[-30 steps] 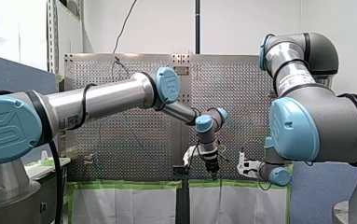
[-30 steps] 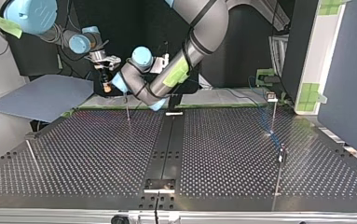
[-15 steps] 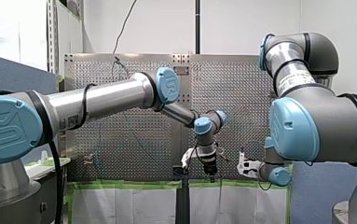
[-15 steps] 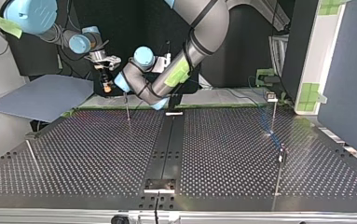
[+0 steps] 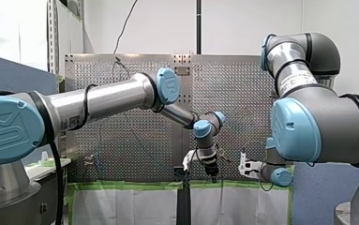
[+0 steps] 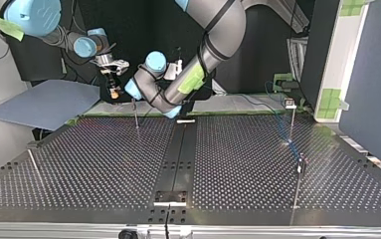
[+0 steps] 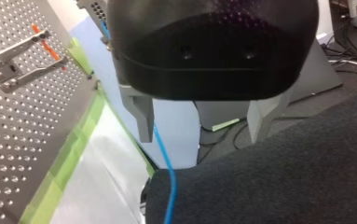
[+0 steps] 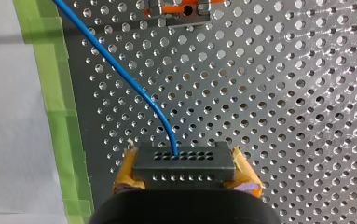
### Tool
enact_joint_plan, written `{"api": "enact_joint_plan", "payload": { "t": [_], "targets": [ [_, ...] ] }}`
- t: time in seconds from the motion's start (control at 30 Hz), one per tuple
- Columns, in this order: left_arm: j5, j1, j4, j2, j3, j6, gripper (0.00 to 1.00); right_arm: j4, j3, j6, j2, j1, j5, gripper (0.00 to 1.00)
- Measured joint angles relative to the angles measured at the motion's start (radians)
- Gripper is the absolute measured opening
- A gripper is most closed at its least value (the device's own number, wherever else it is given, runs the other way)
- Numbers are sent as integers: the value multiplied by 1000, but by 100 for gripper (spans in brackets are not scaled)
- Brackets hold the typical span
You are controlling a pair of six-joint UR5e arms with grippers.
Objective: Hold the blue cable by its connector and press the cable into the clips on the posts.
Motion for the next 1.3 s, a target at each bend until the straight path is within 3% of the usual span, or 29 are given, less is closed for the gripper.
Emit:
{"api": "enact_joint_plan", "payload": {
  "t": [0.27,0.5,0.7,1.0,1.3],
  "targets": [
    [-8,3,15,0,9,-5,100,0,-1,0,0,0,-1,0],
    [-12,-10,-13,-27,62,-39,100,0,-1,0,-1,2,-1,0],
    [-12,-16,-63,-73,113,-14,100,2,-2,0,0,4,-1,0],
    [-10,-5,-128,-86,170,11,100,3,-2,-1,0,6,-1,0],
    [-3,2,-119,-86,176,12,100,3,-2,-1,0,8,-1,0]
  ]
}}
